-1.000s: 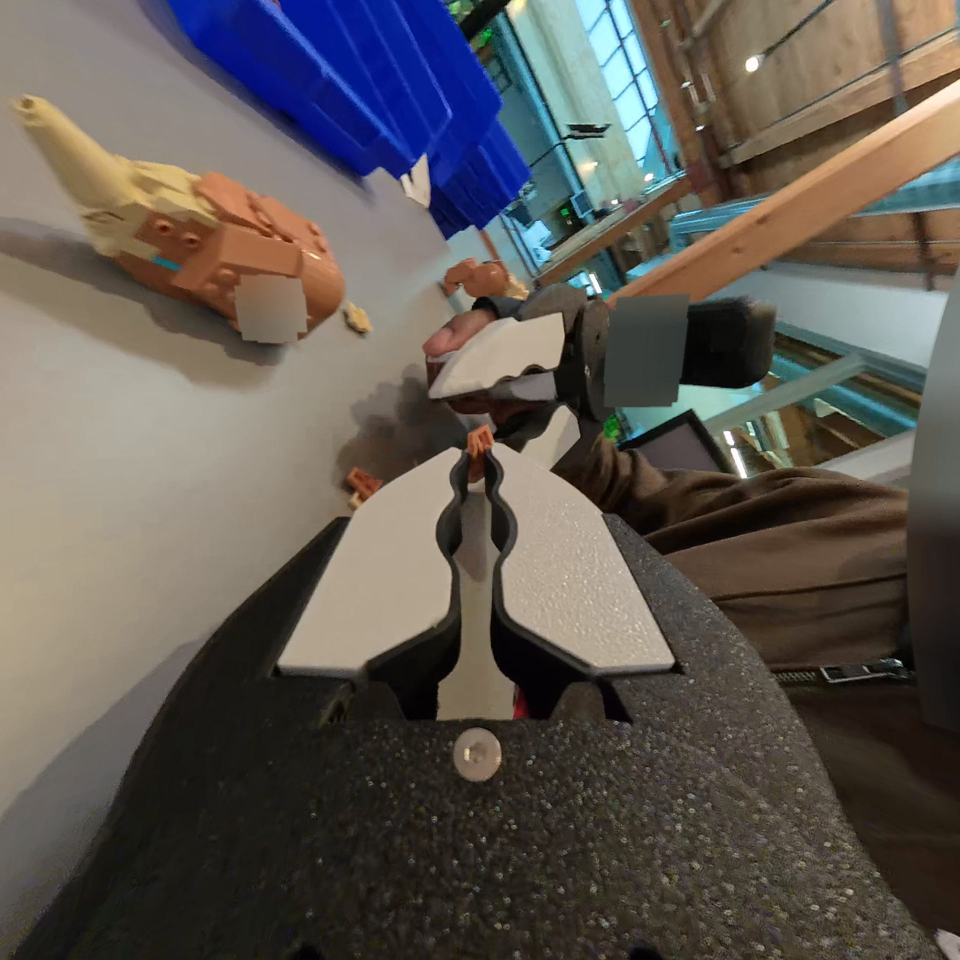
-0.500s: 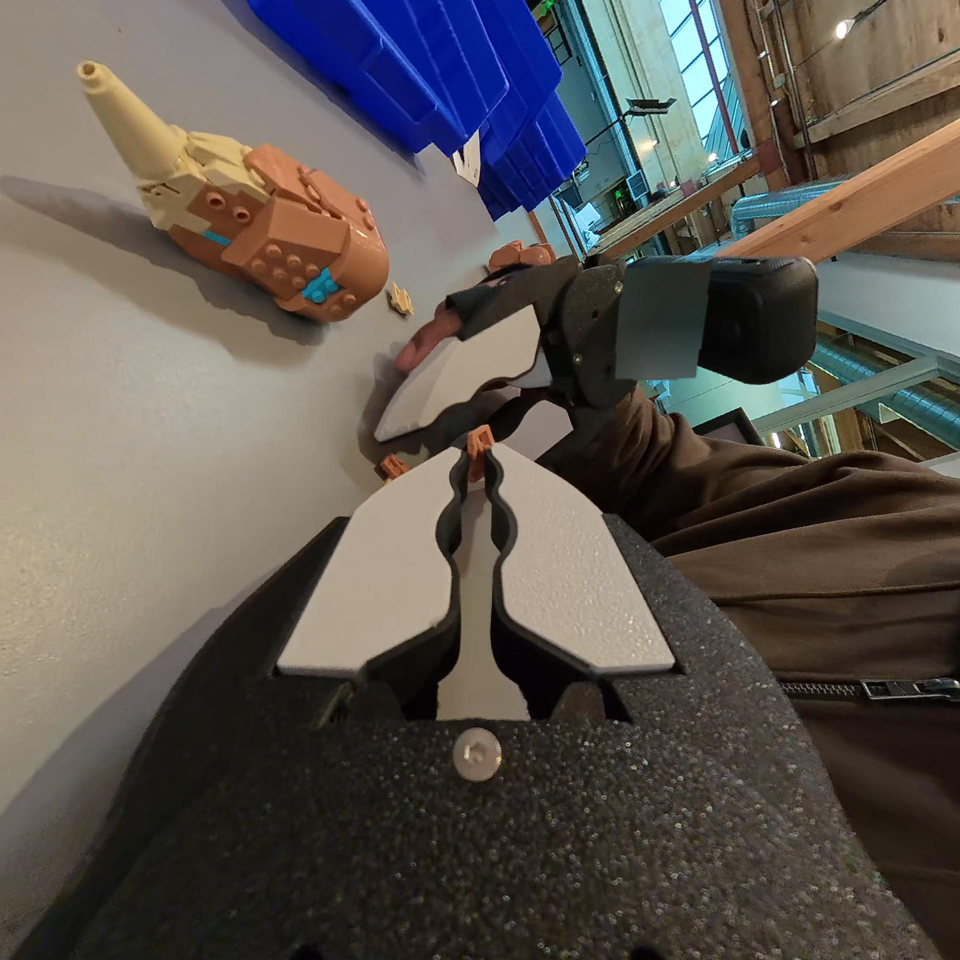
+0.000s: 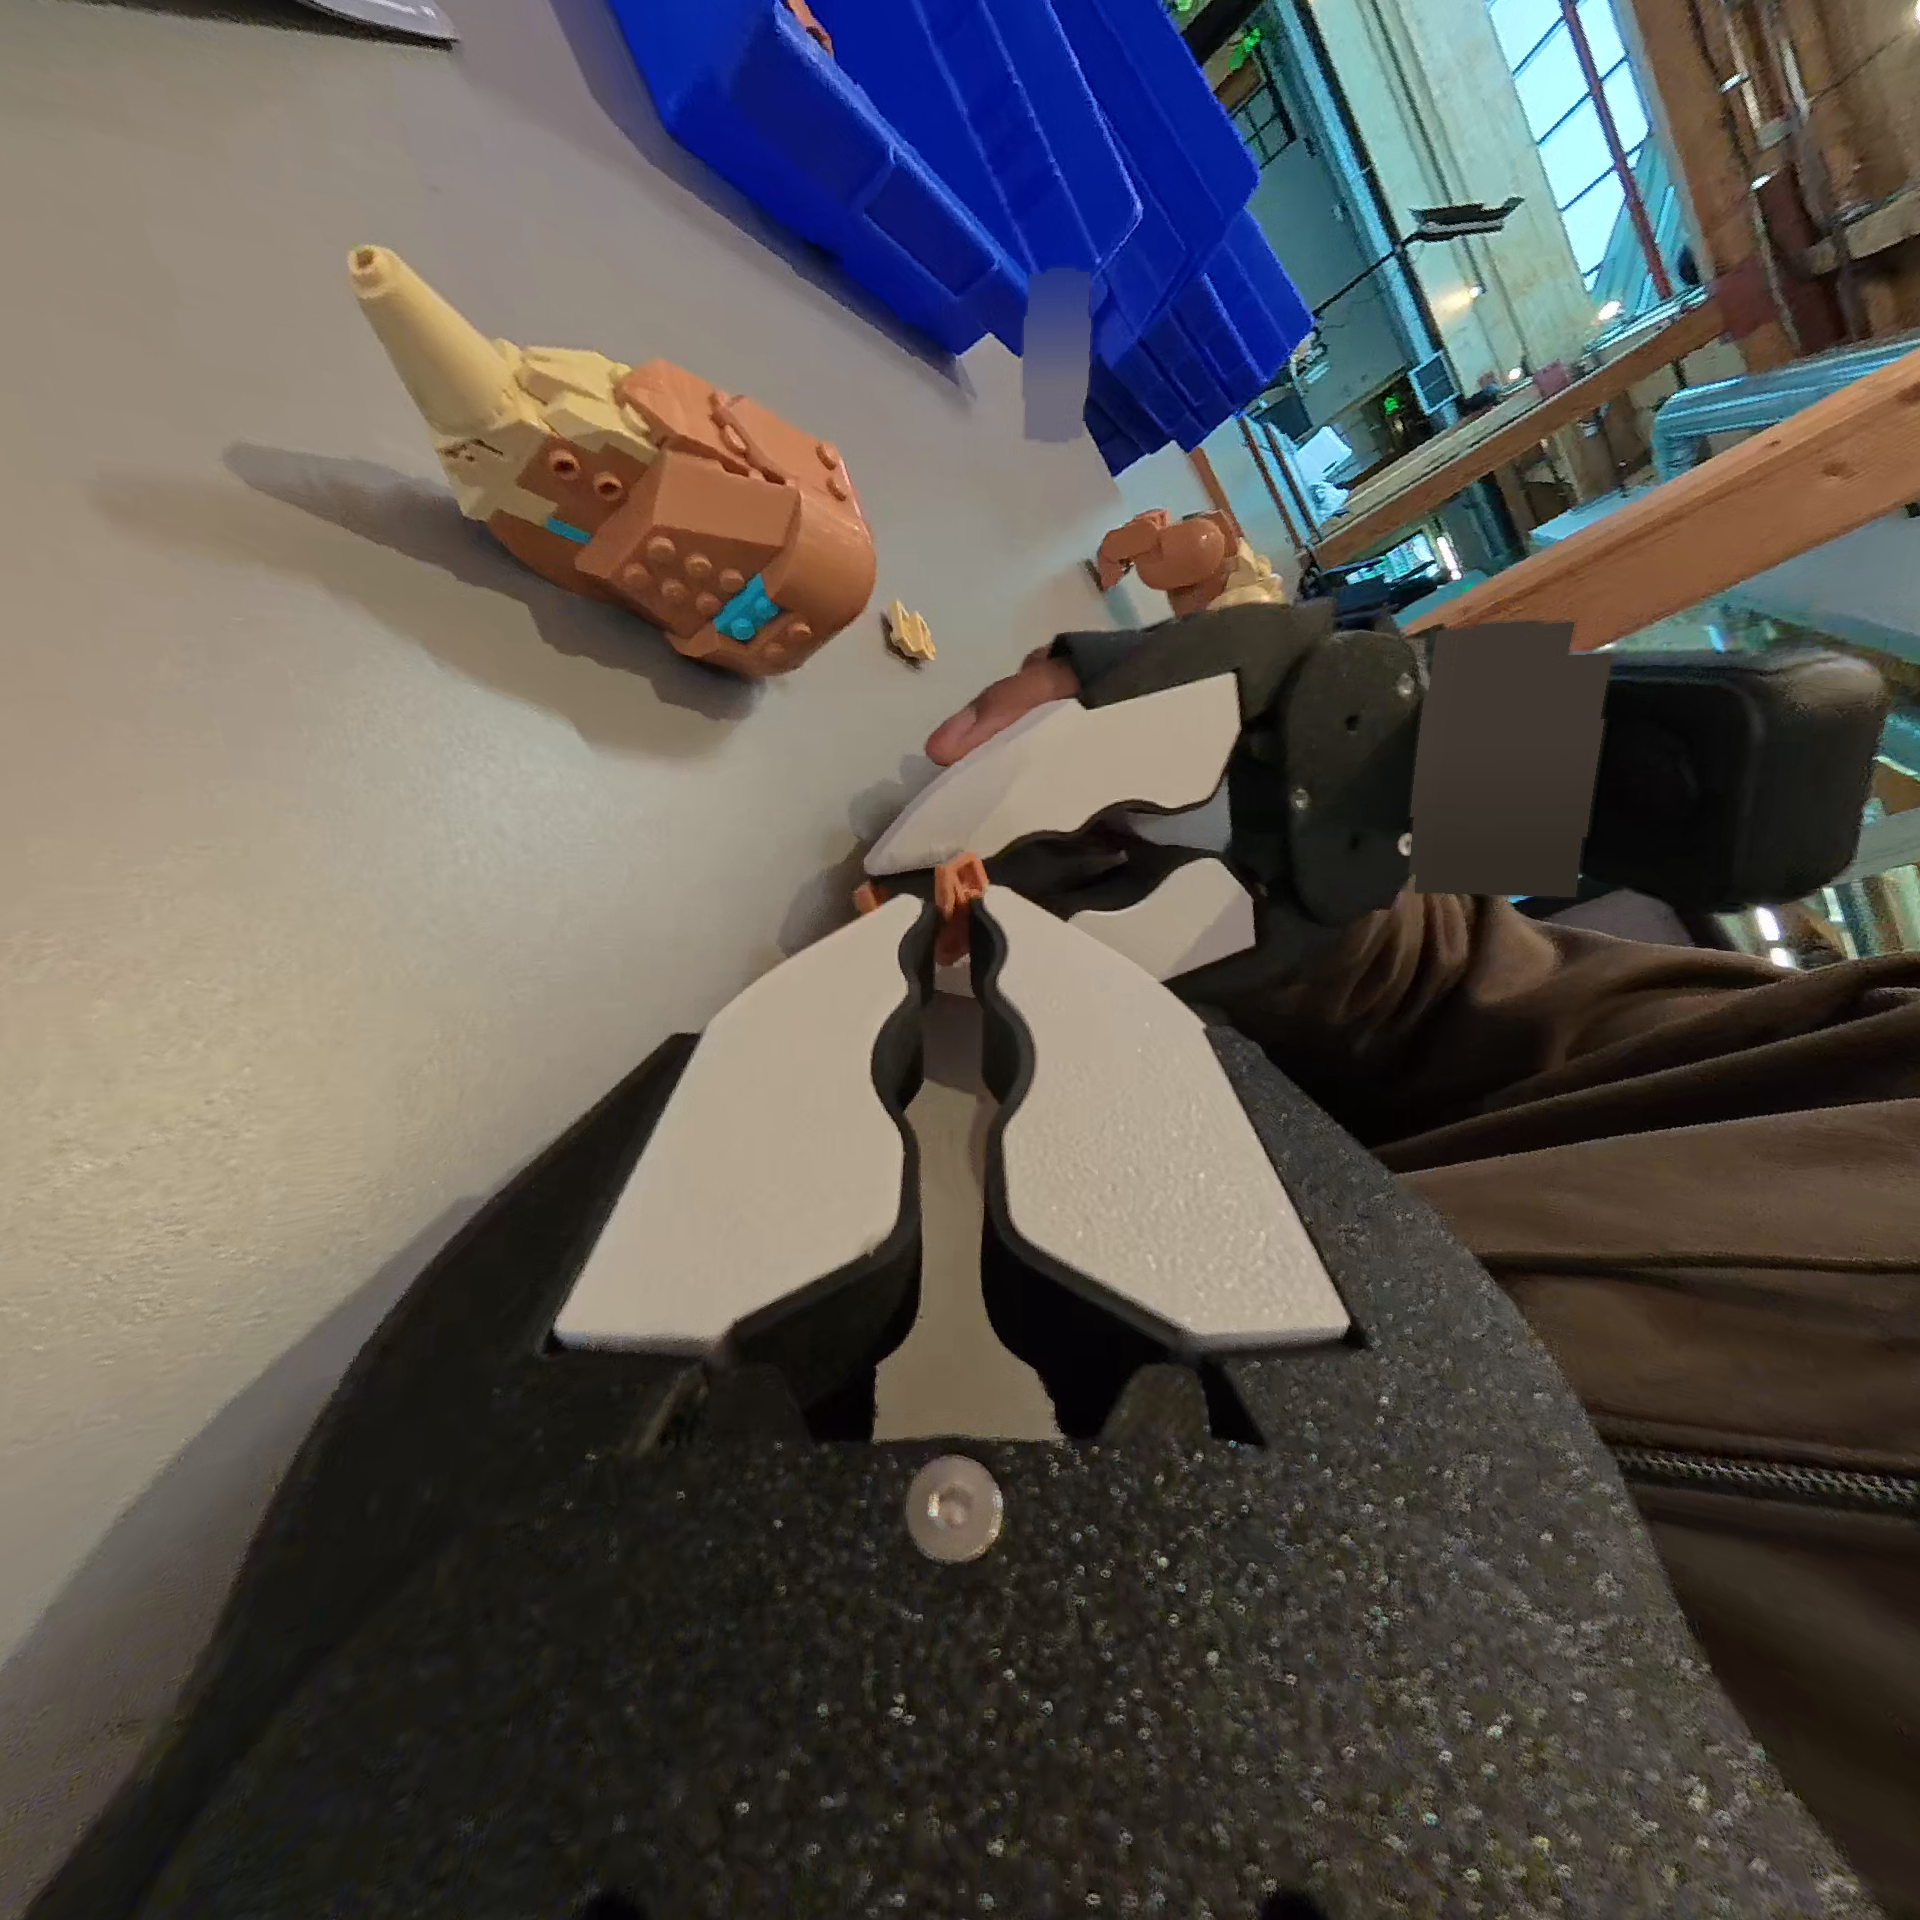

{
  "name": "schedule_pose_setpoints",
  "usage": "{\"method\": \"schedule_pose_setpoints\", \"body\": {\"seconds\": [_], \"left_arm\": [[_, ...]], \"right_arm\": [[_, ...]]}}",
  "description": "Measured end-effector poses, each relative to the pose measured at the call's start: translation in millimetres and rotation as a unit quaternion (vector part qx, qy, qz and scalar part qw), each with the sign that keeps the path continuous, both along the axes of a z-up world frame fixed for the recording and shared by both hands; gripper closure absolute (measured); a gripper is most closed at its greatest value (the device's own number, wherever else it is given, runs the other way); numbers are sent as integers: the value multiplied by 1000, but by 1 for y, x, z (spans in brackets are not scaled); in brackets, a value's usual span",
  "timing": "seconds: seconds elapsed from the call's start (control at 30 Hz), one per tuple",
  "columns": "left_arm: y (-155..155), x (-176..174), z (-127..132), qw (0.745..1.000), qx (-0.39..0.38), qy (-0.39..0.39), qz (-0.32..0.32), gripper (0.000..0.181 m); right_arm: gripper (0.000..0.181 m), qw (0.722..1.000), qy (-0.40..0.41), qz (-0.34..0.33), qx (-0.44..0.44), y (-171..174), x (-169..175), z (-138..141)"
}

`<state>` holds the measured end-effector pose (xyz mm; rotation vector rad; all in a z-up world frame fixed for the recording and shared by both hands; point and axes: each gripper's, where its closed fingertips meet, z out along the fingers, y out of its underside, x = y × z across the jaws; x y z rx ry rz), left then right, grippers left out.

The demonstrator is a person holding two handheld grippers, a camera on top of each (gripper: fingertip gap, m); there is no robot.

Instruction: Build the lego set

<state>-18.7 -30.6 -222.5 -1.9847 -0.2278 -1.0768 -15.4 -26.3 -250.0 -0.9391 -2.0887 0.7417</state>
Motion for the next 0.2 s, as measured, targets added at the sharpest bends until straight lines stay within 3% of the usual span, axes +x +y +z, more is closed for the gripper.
{"method": "schedule_pose_setpoints", "body": {"seconds": [0.2], "left_arm": [[2,1,-5,999,-2,48,2,175]], "right_arm": [[165,999,29,-17,20,-3,-1,9]]}}
